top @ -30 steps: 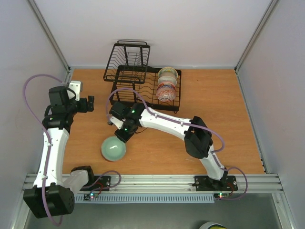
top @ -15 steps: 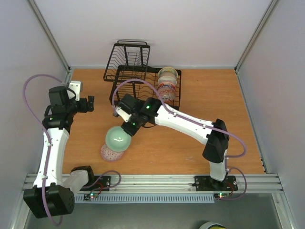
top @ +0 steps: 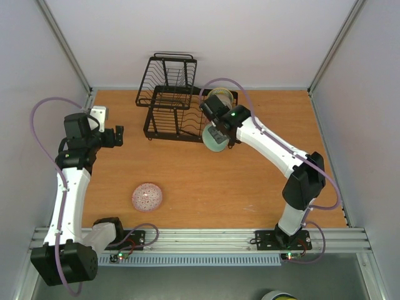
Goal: Load the bowls into the dish rack
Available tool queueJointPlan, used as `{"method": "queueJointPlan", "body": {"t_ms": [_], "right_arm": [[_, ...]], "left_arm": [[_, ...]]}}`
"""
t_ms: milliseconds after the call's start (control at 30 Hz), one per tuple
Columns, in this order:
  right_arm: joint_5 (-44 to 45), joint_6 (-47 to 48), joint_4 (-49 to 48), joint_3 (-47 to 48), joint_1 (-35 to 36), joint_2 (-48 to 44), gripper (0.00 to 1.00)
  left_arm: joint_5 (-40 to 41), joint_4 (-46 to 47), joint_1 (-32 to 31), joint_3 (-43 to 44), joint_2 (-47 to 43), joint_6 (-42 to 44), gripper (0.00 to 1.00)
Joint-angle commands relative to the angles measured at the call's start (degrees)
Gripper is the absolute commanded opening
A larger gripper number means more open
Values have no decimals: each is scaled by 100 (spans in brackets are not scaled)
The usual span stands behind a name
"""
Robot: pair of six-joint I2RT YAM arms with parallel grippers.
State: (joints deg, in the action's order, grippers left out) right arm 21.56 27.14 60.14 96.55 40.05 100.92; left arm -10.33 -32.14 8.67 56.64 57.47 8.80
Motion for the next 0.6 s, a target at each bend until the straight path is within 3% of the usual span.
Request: {"method": "queueJointPlan", "body": {"t_ms": [0,333,567], "right_arm": [[1692,800,-786,147,117,194,1],[2981,3494,-4332,-1282,111,273,1],[3062,5218,-7099,-2554,125,57,1]], "left_arm": [[-71,78,39,153,-94,-18,100],[-83,72,34,153,-43,-10,99],[-99,85,38,145,-8,-10,99]]}}
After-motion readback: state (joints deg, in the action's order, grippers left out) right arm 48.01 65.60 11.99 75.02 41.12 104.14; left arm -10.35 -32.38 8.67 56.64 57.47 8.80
